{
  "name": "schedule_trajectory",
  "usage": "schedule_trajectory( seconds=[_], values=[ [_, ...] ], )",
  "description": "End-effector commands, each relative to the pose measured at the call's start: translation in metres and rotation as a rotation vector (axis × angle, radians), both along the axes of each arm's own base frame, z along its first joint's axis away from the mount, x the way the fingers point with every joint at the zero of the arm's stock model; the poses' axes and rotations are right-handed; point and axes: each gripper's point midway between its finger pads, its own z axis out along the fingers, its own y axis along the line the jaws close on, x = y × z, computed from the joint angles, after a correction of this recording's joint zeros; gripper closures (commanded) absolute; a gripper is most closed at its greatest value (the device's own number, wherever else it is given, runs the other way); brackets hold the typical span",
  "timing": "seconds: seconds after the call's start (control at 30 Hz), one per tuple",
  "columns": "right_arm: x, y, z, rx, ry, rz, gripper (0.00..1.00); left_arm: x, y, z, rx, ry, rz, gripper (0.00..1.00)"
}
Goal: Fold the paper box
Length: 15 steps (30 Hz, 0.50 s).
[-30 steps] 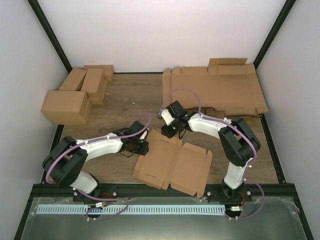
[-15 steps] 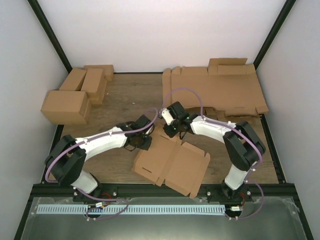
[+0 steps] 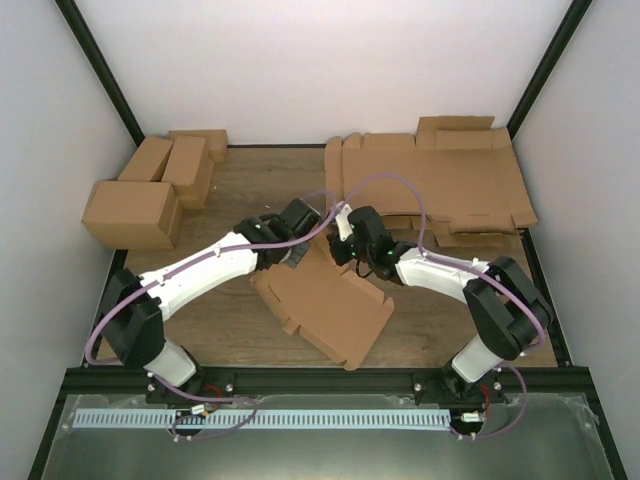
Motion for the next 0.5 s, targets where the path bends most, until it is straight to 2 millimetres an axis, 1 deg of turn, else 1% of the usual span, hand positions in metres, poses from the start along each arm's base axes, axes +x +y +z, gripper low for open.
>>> schedule_trajectory(
  seconds=[0.0,0.1,0.27,0.4,0.47],
  values=[
    [0.012,0.003,0.015,0.076,-0.042,-0.017,0.97,0.020,0.011,0.023,0.101,-0.146,-0.036,0.96],
    [0.012,-0.002,0.005,0.064,-0.032,-0.015,0.95,0.019,0.005,0.029,0.087,-0.185,-0.071,0.96],
    [0.010,-0.007,-0.007,0.047,-0.019,0.006,0.94,0.011,-0.003,0.032,0.132,-0.243,-0.117,0.96],
    [0.001,-0.005,-0.009,0.068,-0.006,0.042,0.93,0.001,-0.012,0.025,0.183,-0.267,-0.168,0.96],
    [-0.003,-0.006,-0.009,0.084,-0.009,0.047,0.88,-0.003,-0.015,0.023,0.208,-0.281,-0.187,0.96]
  ],
)
